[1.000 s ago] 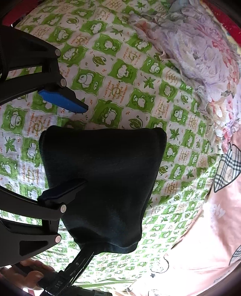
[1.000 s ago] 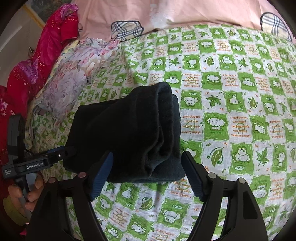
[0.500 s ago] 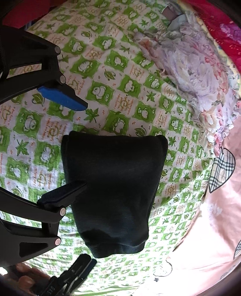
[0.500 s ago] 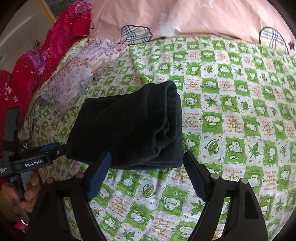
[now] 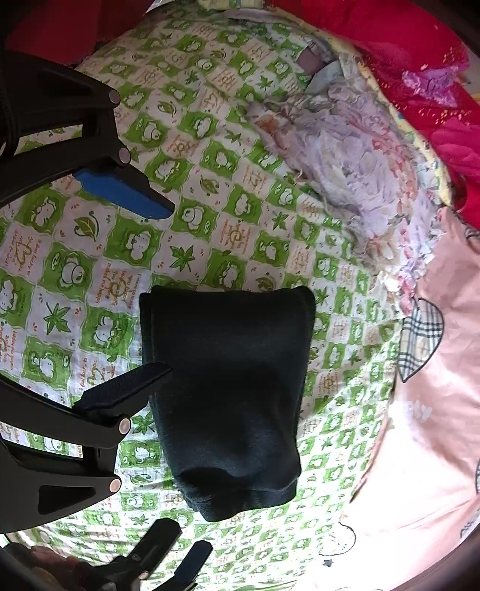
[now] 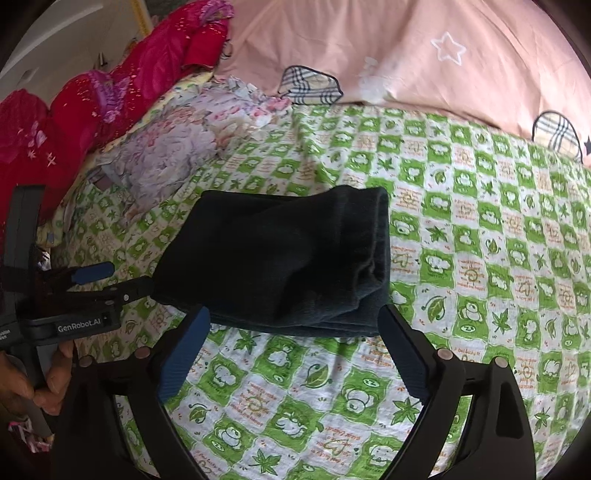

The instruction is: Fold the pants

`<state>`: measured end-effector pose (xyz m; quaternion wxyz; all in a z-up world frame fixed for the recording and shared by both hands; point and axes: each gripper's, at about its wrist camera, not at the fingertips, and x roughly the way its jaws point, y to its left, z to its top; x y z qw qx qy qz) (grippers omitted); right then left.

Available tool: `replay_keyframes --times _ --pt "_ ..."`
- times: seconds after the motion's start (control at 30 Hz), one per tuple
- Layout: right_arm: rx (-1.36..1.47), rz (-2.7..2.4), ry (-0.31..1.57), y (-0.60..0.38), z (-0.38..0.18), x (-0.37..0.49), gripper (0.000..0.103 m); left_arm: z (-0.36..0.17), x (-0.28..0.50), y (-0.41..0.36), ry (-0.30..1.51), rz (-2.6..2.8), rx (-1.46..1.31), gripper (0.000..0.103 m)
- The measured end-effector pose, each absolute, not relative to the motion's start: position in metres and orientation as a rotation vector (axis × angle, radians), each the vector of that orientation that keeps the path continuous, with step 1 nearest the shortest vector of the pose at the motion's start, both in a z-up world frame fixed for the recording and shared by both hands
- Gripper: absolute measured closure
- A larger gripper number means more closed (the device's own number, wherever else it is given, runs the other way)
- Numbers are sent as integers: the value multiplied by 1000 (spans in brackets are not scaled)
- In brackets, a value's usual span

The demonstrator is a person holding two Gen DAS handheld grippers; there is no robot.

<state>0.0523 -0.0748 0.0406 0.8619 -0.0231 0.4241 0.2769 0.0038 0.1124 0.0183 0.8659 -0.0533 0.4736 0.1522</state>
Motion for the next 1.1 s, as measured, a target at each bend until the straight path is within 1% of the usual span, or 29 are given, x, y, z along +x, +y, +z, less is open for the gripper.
replay_keyframes --times 0.47,0.53,0.63,0.8,1.1 --pt "-88 581 835 -66 42 36 7 14 -8 107 984 319 -81 21" --pt "-90 577 810 -66 44 34 7 14 -9 106 975 322 -72 20" --pt "-121 577 747 -64 44 29 1 14 -10 104 965 320 -66 19" --pt "-202 555 679 -59 39 20 0 13 -11 100 949 302 -44 16" --pt "-161 601 731 -53 28 25 0 5 -9 100 956 300 -53 15"
